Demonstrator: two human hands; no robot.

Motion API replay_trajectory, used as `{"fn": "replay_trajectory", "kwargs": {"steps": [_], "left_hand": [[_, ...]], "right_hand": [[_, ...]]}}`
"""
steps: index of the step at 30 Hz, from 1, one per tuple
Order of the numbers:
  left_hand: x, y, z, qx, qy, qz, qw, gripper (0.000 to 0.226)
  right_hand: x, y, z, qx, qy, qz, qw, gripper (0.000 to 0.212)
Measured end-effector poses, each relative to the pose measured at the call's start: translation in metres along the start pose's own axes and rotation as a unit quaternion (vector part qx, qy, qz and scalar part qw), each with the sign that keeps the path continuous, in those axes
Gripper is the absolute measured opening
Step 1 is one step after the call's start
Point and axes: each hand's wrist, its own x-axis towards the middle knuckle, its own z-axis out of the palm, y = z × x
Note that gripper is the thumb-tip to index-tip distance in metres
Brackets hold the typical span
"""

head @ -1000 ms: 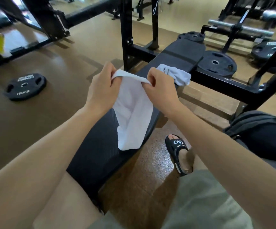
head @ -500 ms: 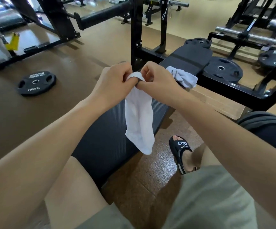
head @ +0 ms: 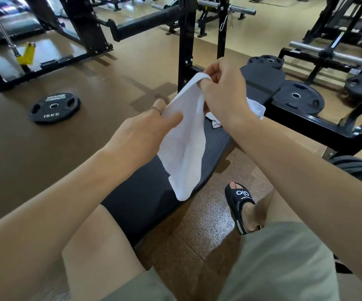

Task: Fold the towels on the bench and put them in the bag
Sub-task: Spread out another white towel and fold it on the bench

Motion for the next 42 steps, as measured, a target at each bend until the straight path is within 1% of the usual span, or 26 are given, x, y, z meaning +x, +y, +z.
{"fn": "replay_trajectory", "kwargs": {"steps": [1,3,5,8,10,12,15,16,19,22,24,27,32,35,37,39,41,42], "left_hand": [[-0.003,-0.001,0.002,0.013,-0.030,-0.011,0.999,0.049],[-0.006,-0.001,0.005,-0.002,-0.076,-0.042,0.996,0.039],[-0.008,-0.004,0.006,-0.041,-0.081,-0.060,0.994,0.039],[-0.014,-0.013,0.014,-0.083,-0.086,-0.072,0.990,0.040],[-0.016,-0.017,0.017,-0.112,-0.088,-0.085,0.986,0.038],[-0.016,-0.015,0.017,-0.161,-0.055,-0.082,0.982,0.036],[-0.010,-0.002,0.011,-0.240,0.037,-0.067,0.968,0.034],[-0.006,0.003,0.009,-0.261,0.055,-0.072,0.961,0.033],[0.007,0.013,0.007,-0.306,0.089,-0.097,0.943,0.029],[0.014,0.019,0.005,-0.346,0.171,-0.120,0.915,0.026],[0.016,0.025,0.005,-0.339,0.195,-0.120,0.912,0.024],[0.018,0.027,0.010,-0.319,0.185,-0.107,0.923,0.020],[0.021,0.027,0.017,-0.323,0.190,-0.135,0.917,0.026],[0.024,0.029,0.018,-0.331,0.176,-0.147,0.916,0.026],[0.024,0.029,0.019,-0.349,0.153,-0.139,0.914,0.020],[0.024,0.028,0.019,-0.310,0.116,-0.156,0.931,0.023],[0.024,0.024,0.021,-0.224,0.088,-0.176,0.955,0.031],[0.023,0.021,0.023,-0.185,0.078,-0.182,0.963,0.031]], "right_hand": [[0.001,-0.003,0.001,0.023,0.002,0.013,1.000,0.009],[0.000,-0.006,0.004,0.031,-0.006,0.018,0.999,0.010],[0.001,-0.008,0.008,0.042,0.001,0.025,0.999,0.008],[0.006,-0.010,0.009,0.077,0.036,0.055,0.995,0.009],[0.009,-0.012,0.008,0.092,0.037,0.076,0.992,0.013],[0.008,-0.014,0.009,0.106,0.007,0.092,0.990,0.012],[0.001,-0.015,0.016,0.127,-0.028,0.107,0.986,0.011],[-0.001,-0.015,0.019,0.119,-0.032,0.103,0.987,0.012],[-0.003,-0.012,0.024,0.043,-0.035,0.071,0.996,0.015],[-0.007,-0.011,0.027,0.048,-0.049,0.069,0.995,0.014],[-0.009,-0.012,0.027,0.042,-0.052,0.061,0.996,0.013],[-0.009,-0.012,0.027,0.015,-0.049,0.029,0.998,0.010],[-0.011,-0.011,0.030,-0.050,-0.030,-0.091,0.994,0.012],[-0.009,-0.011,0.030,-0.063,-0.030,-0.121,0.990,0.012],[-0.008,-0.011,0.031,-0.088,-0.039,-0.155,0.983,0.013],[-0.008,-0.010,0.031,-0.123,-0.054,-0.192,0.972,0.015],[-0.006,-0.008,0.030,-0.160,-0.066,-0.225,0.959,0.019],[-0.004,-0.006,0.030,-0.177,-0.070,-0.236,0.953,0.021]]}}
